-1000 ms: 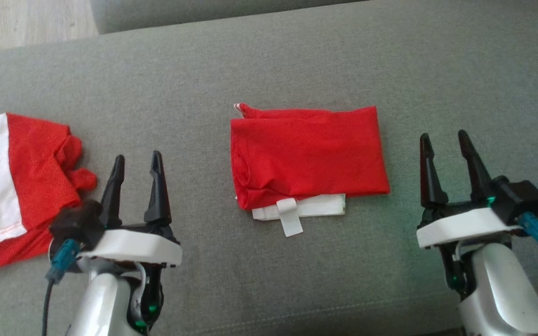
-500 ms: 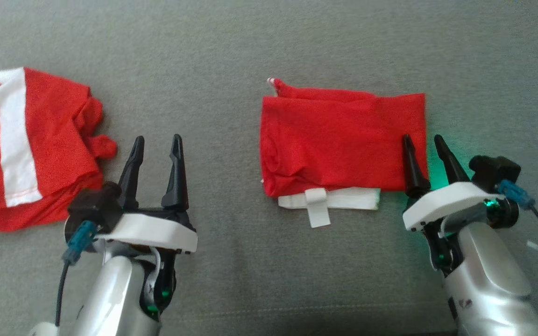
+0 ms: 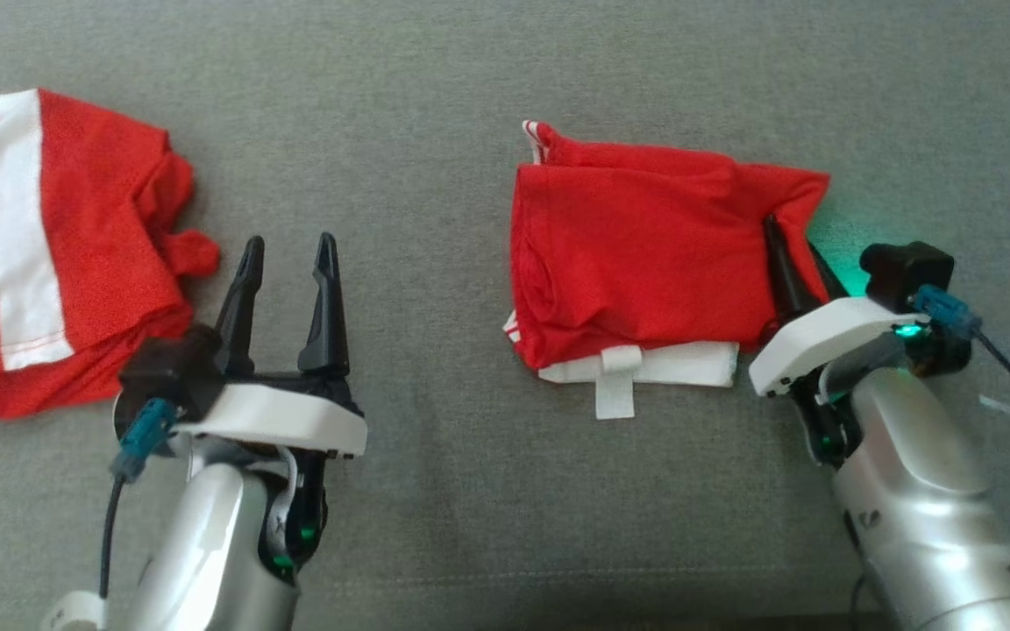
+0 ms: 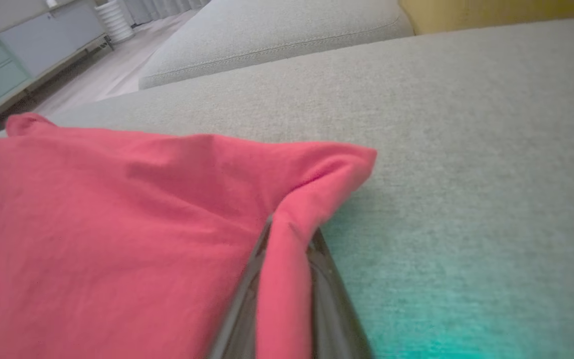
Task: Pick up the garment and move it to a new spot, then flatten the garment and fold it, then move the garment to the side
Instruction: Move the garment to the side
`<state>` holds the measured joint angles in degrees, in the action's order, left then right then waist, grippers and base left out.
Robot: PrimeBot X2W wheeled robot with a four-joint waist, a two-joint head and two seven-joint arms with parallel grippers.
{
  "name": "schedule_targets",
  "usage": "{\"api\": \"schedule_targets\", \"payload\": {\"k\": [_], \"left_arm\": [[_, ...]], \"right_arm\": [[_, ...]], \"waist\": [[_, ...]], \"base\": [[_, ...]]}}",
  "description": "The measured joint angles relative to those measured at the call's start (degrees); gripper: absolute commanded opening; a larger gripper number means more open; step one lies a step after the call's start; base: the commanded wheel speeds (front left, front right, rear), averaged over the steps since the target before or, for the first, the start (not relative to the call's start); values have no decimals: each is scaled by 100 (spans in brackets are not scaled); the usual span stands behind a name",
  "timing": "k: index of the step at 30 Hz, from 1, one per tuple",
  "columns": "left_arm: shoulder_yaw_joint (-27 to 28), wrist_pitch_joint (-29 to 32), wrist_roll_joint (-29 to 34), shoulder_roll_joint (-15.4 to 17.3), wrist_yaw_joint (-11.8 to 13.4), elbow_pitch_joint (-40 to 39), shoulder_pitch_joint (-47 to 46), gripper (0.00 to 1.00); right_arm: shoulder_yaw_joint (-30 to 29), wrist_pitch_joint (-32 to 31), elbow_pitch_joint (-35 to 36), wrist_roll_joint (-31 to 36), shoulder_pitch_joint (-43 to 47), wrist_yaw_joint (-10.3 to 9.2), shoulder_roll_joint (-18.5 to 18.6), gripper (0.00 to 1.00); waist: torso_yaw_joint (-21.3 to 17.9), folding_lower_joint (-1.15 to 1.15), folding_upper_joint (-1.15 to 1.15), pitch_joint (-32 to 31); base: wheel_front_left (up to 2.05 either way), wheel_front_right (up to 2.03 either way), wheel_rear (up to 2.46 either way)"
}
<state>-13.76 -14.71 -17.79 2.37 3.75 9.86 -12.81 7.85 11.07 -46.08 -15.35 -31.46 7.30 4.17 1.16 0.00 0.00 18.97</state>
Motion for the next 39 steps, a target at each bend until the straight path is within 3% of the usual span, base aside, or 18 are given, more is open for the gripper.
{"api": "schedule_targets", "payload": {"k": [4,12,16,24,34,35,36,39], "left_arm": [[19,0,19,1,-3,-1,-103,100],[9,0,23,0,-22,-1,-258,100],[-2,0,19,-2,-23,-10,-325,100],[21,0,-43,-7,-23,-38,-348,100],[4,0,-64,-4,-22,-41,-411,100],[5,0,-63,-4,-22,-37,-411,100],[7,0,-63,-4,-22,-36,-411,100],[10,0,-63,-4,-22,-33,-411,100]], "right_arm": [[55,91,-109,202,-167,3,275,0],[-90,103,-419,461,-756,3,1972,0],[-212,105,-621,535,-1126,3,2547,0],[-287,175,-793,772,-1579,2,2883,0],[-803,265,-1040,1177,-1763,2,2826,0],[-829,275,-1057,1174,-1763,2,2799,40],[-840,288,-1055,1174,-1763,2,2757,100],[-887,308,-1059,1129,-1762,2,2651,100]], "waist": [[-140,0,0,34],[-306,0,0,137],[-266,0,0,209],[-123,0,0,374],[-82,0,0,437],[-92,0,0,429],[-103,0,0,419],[-129,0,0,400]], "base": [[0,0,0],[0,0,0],[0,0,0],[0,0,0],[0,0,0],[0,0,0],[0,0,0],[0,0,0]]}}
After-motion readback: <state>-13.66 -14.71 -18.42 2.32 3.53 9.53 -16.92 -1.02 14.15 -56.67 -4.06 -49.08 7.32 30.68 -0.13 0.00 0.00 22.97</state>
